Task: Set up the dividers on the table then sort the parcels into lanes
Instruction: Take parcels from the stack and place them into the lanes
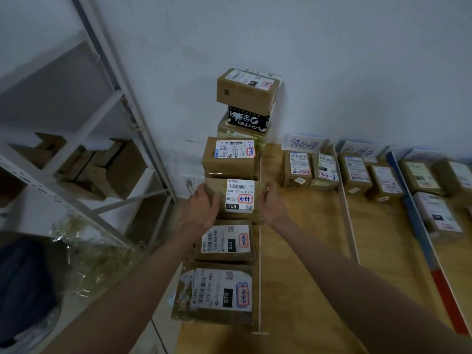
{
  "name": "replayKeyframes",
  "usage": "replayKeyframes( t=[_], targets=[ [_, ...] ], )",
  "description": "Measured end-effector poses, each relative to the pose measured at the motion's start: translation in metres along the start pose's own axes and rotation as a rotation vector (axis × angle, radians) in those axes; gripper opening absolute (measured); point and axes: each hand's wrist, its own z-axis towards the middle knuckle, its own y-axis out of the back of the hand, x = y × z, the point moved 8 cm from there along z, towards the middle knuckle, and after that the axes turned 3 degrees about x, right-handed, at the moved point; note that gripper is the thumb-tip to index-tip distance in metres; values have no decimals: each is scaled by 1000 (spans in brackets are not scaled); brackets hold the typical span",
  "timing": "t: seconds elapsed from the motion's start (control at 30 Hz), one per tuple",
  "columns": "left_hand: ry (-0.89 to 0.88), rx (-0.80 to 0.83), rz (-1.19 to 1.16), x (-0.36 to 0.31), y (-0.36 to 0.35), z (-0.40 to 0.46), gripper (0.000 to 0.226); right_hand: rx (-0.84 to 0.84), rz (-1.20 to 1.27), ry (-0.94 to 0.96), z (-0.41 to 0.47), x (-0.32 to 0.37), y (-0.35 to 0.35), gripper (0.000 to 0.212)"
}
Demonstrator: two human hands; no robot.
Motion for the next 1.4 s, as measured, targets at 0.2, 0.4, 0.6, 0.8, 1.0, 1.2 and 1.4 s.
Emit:
replayKeyframes(
  t=[0.2,0.4,0.6,0.8,1.0,1.2,1.4],
  targets=[
    [-59,-79,-113,-15,13,-14,58,-72,59,63,-15,12,27,41],
    [-146,-101,-144,-41,19,-25,63,10,-42,43,-28,5,58,38],
    [-239,-19,-50,-77,14,-32,60,277,-46,0,-63,-13,80,42],
    [-355,48,-54,-129,-4,-42,52,319,11,-100,-86,-52,111,43],
    [-419,160,-18,-164,-29,-52,58,93,66,-182,-109,-89,152,40],
    [-597,156,213,-198,-56,-63,41,-177,-108,-247,-133,-128,195,40],
    [-692,202,328,-229,-106,-72,41,-215,-73,-373,-159,-177,218,44]
  ],
)
